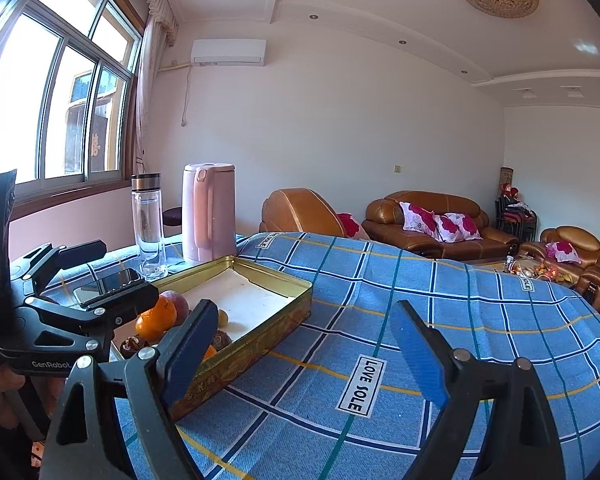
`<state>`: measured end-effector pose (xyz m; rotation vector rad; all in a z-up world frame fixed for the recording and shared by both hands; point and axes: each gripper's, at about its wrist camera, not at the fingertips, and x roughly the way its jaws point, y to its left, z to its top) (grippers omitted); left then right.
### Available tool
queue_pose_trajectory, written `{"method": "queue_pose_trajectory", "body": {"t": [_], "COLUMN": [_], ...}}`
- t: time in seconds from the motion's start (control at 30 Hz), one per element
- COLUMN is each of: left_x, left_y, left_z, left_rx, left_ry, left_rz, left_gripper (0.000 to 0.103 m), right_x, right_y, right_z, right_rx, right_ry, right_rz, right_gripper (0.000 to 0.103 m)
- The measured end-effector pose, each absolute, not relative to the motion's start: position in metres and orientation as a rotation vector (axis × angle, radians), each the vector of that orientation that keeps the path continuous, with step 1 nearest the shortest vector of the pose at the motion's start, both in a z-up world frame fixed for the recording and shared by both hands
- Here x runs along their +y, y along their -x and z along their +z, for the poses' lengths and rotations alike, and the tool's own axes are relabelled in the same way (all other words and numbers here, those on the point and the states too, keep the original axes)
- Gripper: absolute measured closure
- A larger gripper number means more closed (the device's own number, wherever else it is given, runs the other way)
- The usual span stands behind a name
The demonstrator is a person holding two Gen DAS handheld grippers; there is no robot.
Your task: Organize fruits
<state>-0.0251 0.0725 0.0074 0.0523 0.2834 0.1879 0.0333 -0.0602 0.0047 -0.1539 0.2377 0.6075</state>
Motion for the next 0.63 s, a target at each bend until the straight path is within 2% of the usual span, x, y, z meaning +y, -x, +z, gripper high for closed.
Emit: {"method": "queue_pose_trajectory", "body": {"t": [0.63], "left_x": [0.0661], "left_y": [0.0212], "left_z": [0.0032], "left_rx": [0.301], "left_ry": [-0.057], "left_rz": [0.165], "left_gripper": [0.0], "right_x": [-0.0648], "right_y": [-0.0348], "right_z": [-0.0001], "right_rx": [0.254], "right_ry": [0.154], "right_rz": [0.607], "right_gripper": [0.014]}}
